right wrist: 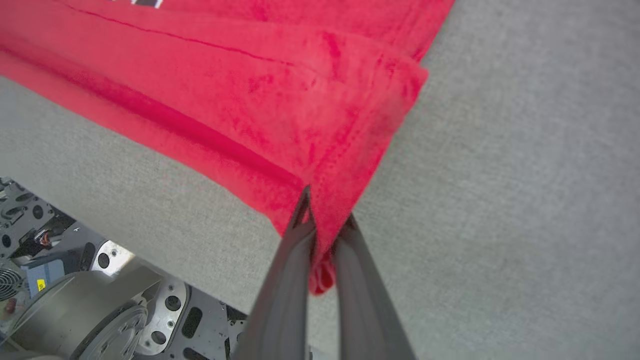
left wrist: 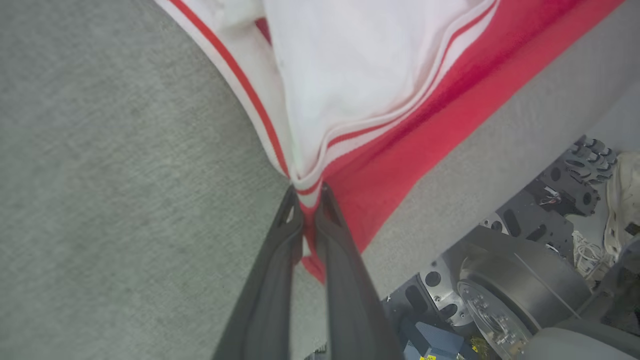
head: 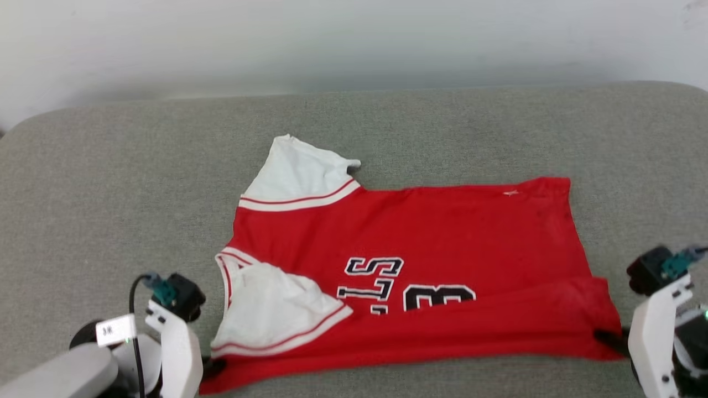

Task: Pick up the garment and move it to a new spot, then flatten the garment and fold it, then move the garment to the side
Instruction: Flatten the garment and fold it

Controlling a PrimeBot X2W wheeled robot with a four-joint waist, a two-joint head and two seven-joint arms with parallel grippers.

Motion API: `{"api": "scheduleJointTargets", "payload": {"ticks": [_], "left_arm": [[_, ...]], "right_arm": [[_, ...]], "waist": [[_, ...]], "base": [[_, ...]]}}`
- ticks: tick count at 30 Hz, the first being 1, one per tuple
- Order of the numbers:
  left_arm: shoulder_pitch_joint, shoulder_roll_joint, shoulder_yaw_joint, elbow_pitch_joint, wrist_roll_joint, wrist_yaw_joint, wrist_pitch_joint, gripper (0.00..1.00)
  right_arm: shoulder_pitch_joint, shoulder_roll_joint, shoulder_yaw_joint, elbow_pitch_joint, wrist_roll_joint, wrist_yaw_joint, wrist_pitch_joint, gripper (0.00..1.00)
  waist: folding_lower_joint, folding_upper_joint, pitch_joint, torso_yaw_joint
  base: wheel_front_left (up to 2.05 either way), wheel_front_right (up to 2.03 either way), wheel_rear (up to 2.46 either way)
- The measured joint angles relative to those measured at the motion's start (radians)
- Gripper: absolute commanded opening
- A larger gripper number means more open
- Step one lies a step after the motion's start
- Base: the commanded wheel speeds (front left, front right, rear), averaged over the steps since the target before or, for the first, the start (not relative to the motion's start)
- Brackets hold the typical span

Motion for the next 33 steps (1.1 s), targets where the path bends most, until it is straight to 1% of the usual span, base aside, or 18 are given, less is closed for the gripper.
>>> {"api": "scheduleJointTargets", "payload": {"ticks": [3,6,7,8,9,13,15,18,20,24,28,29,31,33], "left_arm": [[0.040,0.002,-0.014,-0.008,-0.003,0.017,-0.010,0.00],[0.075,-0.001,-0.021,-0.006,-0.014,0.031,-0.030,0.00],[0.080,-0.003,-0.022,-0.002,-0.012,0.034,-0.037,0.38],[0.082,-0.005,-0.022,0.004,-0.010,0.040,-0.044,1.00],[0.084,-0.007,-0.021,0.008,-0.009,0.042,-0.053,1.00],[0.090,-0.009,-0.008,0.006,-0.008,0.044,-0.083,1.00],[0.082,0.004,0.022,-0.002,-0.012,0.059,-0.116,1.00],[0.040,0.031,0.062,-0.027,-0.009,0.064,-0.138,1.00],[0.005,0.042,0.091,-0.040,-0.002,0.073,-0.155,1.00],[-0.099,0.058,0.154,-0.042,0.051,0.085,-0.197,1.00],[-0.216,0.031,0.208,-0.009,0.107,0.109,-0.236,1.00],[-0.268,0.011,0.221,0.012,0.127,0.116,-0.234,1.00],[-0.321,-0.009,0.229,0.039,0.134,0.115,-0.214,1.00],[-0.375,-0.024,0.231,0.066,0.142,0.104,-0.177,1.00]], "right_arm": [[0.064,0.000,-0.012,-0.012,0.004,0.000,0.003,0.00],[0.113,0.012,-0.027,-0.007,-0.016,0.000,-0.002,0.00],[0.127,0.022,-0.031,-0.001,-0.020,0.000,-0.002,0.00],[0.140,0.036,-0.037,0.005,-0.020,0.000,-0.005,0.45],[0.149,0.049,-0.046,0.009,-0.023,0.000,-0.014,1.00],[0.150,0.080,-0.099,-0.010,-0.070,0.000,-0.098,1.00],[0.142,0.084,-0.125,-0.026,-0.105,0.000,-0.151,1.00],[0.119,0.117,-0.212,-0.035,-0.173,0.000,-0.257,1.00],[0.103,0.158,-0.279,-0.043,-0.223,0.000,-0.328,1.00],[0.079,0.252,-0.384,-0.086,-0.314,0.000,-0.438,1.00],[0.070,0.344,-0.459,-0.147,-0.406,0.000,-0.519,1.00],[0.071,0.388,-0.490,-0.180,-0.441,0.000,-0.549,1.00],[0.072,0.422,-0.508,-0.212,-0.476,0.000,-0.570,1.00],[0.081,0.445,-0.512,-0.242,-0.498,0.000,-0.578,1.00]], "waist": [[0.0000,0.0000,0.000,-0.002],[0.0000,0.0001,0.006,-0.006],[0.0000,0.0000,0.008,-0.008],[0.0000,0.0000,0.010,-0.009],[0.0000,0.0001,0.011,-0.009],[0.0000,0.0000,0.007,-0.012],[0.0000,0.0001,0.003,-0.013],[0.0000,0.0000,-0.001,-0.015],[0.0000,0.0000,0.001,-0.017],[0.0000,0.0000,0.021,-0.024],[0.0000,0.0000,0.055,-0.036],[0.0000,0.0000,0.076,-0.045],[0.0000,0.0000,0.099,-0.055],[0.0001,0.0000,0.124,-0.066]], "base": [[0.00,0.00,0.00],[0.00,0.00,0.00],[0.00,0.00,0.00],[0.00,0.00,0.00],[0.00,0.00,0.00],[0.00,0.00,0.00],[0.00,0.00,0.00],[0.00,0.00,0.00],[0.00,0.00,0.00],[0.00,0.00,0.00],[0.00,0.00,0.00],[0.00,0.00,0.00],[0.00,0.00,0.00],[0.00,0.00,0.00]]}}
